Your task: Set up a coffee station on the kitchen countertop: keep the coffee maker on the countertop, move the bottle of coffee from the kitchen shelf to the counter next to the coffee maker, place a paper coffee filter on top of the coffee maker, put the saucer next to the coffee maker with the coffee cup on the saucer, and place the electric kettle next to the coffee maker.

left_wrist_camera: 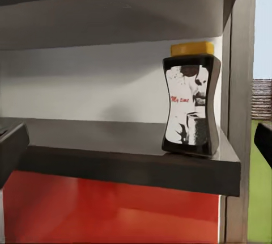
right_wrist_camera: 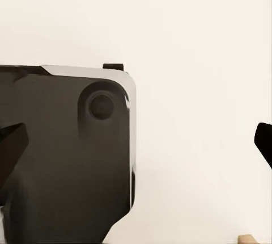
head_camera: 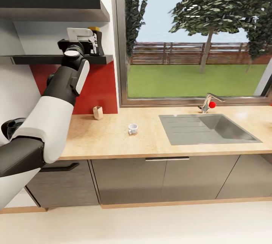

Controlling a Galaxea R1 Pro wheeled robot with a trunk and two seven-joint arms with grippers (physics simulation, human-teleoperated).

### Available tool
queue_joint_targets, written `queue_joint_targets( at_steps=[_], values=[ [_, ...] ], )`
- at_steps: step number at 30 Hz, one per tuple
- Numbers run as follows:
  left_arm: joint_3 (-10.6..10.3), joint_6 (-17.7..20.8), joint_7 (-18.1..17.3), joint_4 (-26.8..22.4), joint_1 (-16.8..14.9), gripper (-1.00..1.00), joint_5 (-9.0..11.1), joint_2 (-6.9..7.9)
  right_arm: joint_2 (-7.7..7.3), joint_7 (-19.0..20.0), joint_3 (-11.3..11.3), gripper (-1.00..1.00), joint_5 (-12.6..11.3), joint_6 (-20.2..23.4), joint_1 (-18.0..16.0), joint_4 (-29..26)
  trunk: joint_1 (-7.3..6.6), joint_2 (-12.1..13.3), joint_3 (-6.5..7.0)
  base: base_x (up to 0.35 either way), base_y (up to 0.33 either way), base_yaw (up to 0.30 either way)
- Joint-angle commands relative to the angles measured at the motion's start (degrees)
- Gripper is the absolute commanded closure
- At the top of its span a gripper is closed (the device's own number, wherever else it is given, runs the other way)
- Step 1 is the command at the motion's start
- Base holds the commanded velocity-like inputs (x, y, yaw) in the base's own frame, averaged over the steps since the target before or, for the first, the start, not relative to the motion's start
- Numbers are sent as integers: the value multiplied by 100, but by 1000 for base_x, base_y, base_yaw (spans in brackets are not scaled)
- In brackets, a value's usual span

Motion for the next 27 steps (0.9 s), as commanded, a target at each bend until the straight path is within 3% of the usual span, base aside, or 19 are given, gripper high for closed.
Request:
queue_joint_targets(
  at_steps=[1, 10, 17, 27],
  values=[
    [-14, 54, 72, -12, -2, -100, -37, 0, -31, 0, -39, -100, 48, -16, -3, 29, 4, -12, -13, 0, 0, 0],
    [-7, 86, 240, -37, 5, -100, 69, -10, -92, -2, -35, -100, 49, -15, -3, 405, 4, -12, -13, 50, 0, 0],
    [-13, 214, 254, -44, 8, -100, 496, -8, -94, -6, -32, -100, 49, -15, -3, 442, 4, -12, -13, 279, 0, 0],
    [-32, 235, 273, -52, 31, -100, 503, 5, -94, -7, -32, -100, 49, -15, -3, 444, 4, -12, -13, 49, 0, 0]
  ],
)
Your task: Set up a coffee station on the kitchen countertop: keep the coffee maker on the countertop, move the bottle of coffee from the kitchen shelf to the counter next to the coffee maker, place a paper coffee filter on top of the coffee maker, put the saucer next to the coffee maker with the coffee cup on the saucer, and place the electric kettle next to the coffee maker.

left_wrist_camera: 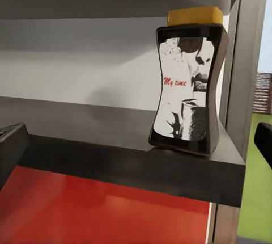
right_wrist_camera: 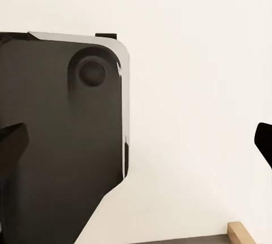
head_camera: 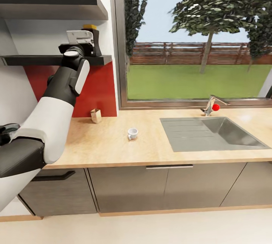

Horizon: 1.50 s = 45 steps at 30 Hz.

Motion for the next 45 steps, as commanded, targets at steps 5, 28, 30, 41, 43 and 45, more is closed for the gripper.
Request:
queue_joint_targets(
  at_steps=[5, 28, 30, 41, 43, 45],
  values=[
    [-32, 35, 25, -10, -11, -100, 50, 13, -4, -5, -42, -100, 48, -16, -2, 6, 4, -12, -13, 134, 3, 0],
    [-52, 753, 40, -341, -233, -100, 24, -28, 2, -5, -42, -100, 48, -14, -2, 24, 4, -12, -13, 59, 11, 0],
    [-53, 871, 30, -412, -239, -100, 28, -29, 1, -5, -42, -100, 48, -15, -2, 31, 4, -12, -13, 0, 0, 0],
    [-58, 986, -94, -421, -250, -100, 81, -30, -6, -5, -37, -100, 48, -16, -2, 49, 4, -12, -13, 34, 0, 0],
    [-63, 992, -210, -420, -251, -100, 64, -31, -6, -5, -35, -100, 48, -16, -2, 51, 4, -12, -13, 29, 0, 0],
    [-67, 995, -346, -432, -255, -100, 45, -31, -7, -5, -34, -100, 48, -16, -2, 52, 4, -12, -13, 15, 0, 0]
  ],
)
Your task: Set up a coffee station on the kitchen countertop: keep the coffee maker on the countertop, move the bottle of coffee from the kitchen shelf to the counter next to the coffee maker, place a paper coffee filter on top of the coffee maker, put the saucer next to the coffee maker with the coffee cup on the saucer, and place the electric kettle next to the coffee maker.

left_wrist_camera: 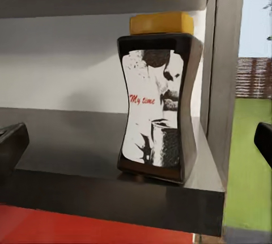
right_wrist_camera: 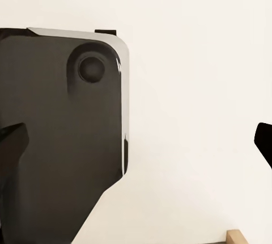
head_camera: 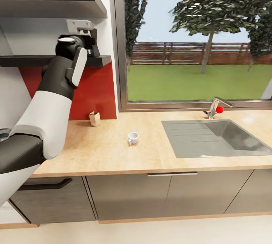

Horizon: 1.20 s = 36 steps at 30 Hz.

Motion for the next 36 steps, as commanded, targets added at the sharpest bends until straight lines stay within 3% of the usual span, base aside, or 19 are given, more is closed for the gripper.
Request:
queue_joint_targets(
  at_steps=[1, 4, 13, 36],
  values=[
    [-16, 28, -41, -10, -16, -100, 11, 2, 2, -5, -41, -100, 47, -16, -2, 0, 4, -12, -13, 7, 0, 0],
    [-45, 29, -131, -19, -41, -100, 4, 3, 2, -5, -42, -100, 47, -16, -2, 0, 4, -12, -13, 4, 0, 0],
    [-442, 106, -194, -32, -51, -100, -2, 22, 2, -5, -49, -100, 47, -16, -2, -3, 4, -12, -13, 0, 0, 0],
    [-467, 127, -204, -43, -38, -100, -15, 97, 2, -5, -50, -100, 47, -12, -2, -8, 4, -12, -13, 69, 0, 0]
  ],
)
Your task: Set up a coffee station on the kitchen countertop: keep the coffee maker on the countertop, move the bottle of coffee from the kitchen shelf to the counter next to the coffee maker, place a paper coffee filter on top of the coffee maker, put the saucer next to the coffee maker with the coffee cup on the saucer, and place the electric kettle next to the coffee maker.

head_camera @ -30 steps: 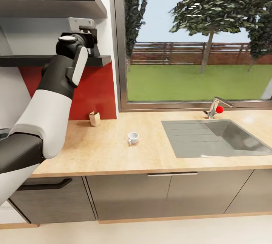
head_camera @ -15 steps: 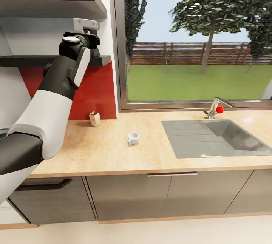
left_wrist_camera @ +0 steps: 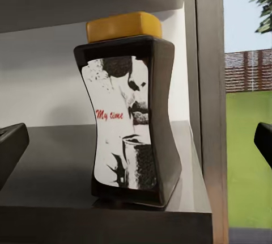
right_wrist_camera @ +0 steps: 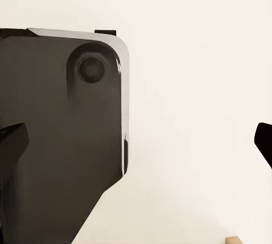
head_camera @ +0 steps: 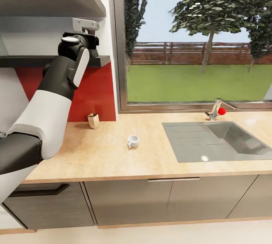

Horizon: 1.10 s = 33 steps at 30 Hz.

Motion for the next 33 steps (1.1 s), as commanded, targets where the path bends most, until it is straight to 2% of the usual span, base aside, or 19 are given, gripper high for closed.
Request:
queue_joint_targets(
  at_steps=[1, 5, 13, 25, 33],
  values=[
    [-15, 27, 36, -3, -7, -100, 18, 3, 2, -5, -42, -100, 47, -15, -2, 0, 4, -12, -13, 5, 0, 0],
    [-5, 27, 36, -3, -6, -100, 22, 4, 2, -5, -42, -100, 47, -19, -2, 0, 4, -12, -13, 39, 0, 0],
    [4, 27, 36, -30, 4, -100, 39, 7, 2, -5, -42, -100, 47, -16, -2, 0, 4, -12, -13, 210, 0, 0],
    [11, 29, 36, -142, 33, -100, 26, 13, 2, -5, -42, -100, 47, -13, -2, 0, 4, -12, -13, 21, 1, 0],
    [12, 29, 36, -162, 42, -100, 34, 21, 2, -5, -42, -100, 47, -16, -2, 0, 4, -12, -13, 106, 103, 0]
  ],
)
